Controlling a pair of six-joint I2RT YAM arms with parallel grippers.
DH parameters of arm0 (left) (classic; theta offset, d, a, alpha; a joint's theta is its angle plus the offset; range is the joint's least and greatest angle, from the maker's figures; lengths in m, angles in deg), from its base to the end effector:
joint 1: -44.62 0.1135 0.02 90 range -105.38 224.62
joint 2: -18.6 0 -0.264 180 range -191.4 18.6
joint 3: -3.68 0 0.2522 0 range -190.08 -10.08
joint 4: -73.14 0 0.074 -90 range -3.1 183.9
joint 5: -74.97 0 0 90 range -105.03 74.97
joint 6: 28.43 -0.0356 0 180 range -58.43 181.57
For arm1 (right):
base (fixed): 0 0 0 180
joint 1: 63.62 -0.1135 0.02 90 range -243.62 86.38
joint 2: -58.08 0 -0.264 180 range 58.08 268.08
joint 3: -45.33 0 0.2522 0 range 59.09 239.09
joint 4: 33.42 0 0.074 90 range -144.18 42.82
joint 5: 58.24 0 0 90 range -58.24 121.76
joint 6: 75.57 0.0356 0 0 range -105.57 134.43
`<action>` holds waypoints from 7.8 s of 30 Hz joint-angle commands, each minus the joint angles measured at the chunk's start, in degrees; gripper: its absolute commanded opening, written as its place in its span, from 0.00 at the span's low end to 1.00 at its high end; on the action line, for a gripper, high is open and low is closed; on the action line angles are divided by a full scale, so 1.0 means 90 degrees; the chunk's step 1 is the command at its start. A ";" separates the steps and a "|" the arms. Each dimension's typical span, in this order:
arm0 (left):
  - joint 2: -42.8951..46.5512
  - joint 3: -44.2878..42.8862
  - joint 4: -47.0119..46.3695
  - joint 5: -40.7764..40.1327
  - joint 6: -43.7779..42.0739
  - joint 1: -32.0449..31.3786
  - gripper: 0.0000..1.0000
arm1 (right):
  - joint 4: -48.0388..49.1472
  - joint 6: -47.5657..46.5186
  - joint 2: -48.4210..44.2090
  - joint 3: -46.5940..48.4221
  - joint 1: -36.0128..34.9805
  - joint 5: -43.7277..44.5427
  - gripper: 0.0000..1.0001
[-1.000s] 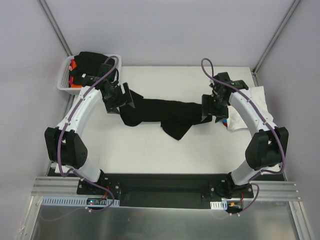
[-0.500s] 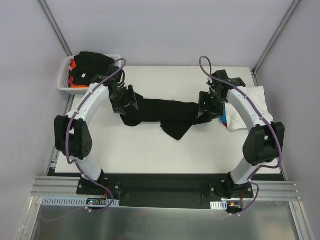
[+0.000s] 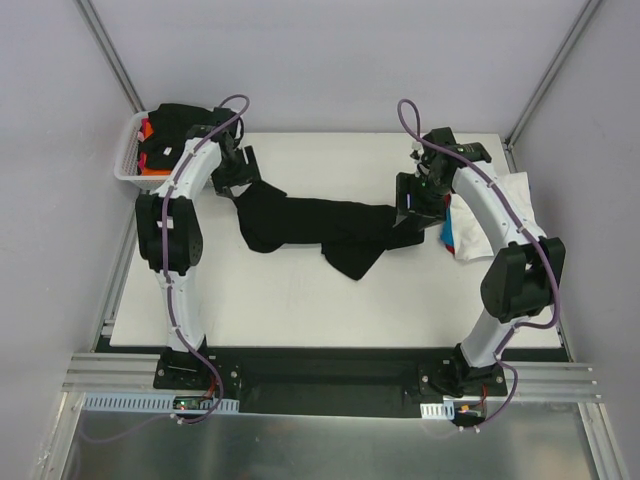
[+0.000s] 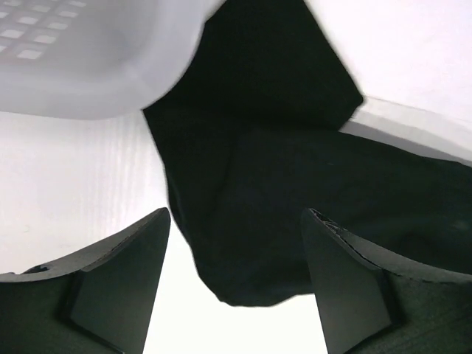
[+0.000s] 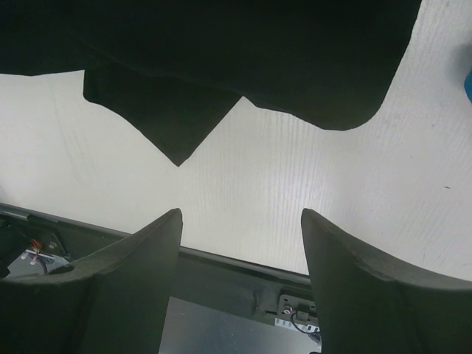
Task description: Fold and stack the t-shirts
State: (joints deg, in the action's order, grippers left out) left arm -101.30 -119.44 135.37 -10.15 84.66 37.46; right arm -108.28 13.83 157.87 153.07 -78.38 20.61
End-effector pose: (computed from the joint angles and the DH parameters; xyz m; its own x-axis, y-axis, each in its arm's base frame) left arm 0.4558 -0.0603 0.2627 -0.8482 -0.2873 -0.4450 -0.1794 0.9463 -0.2690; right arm 0.3438 0.0977 0.3083 -0.8861 -0.2441 -0.3940 -0.3326 0.9269 0.1738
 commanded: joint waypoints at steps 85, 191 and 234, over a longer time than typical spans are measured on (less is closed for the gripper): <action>0.3812 0.1760 0.1246 -0.0318 0.0833 -0.1187 0.13 | 0.0392 0.0037 -0.0501 -0.1047 -0.0107 -0.0615 0.62; 0.4444 0.0451 0.2193 -0.1656 0.1184 -0.1128 0.03 | 0.0217 0.0555 -0.1360 0.1024 0.0098 0.0195 0.01; 0.7247 0.2317 0.2153 -0.0553 0.1340 -0.1128 0.07 | -0.1032 0.0936 -0.4076 -0.0852 0.0078 0.0488 0.01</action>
State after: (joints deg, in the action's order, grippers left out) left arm -38.70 -99.79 153.49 -15.64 95.74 26.71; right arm -113.79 22.16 123.75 145.29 -77.86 22.99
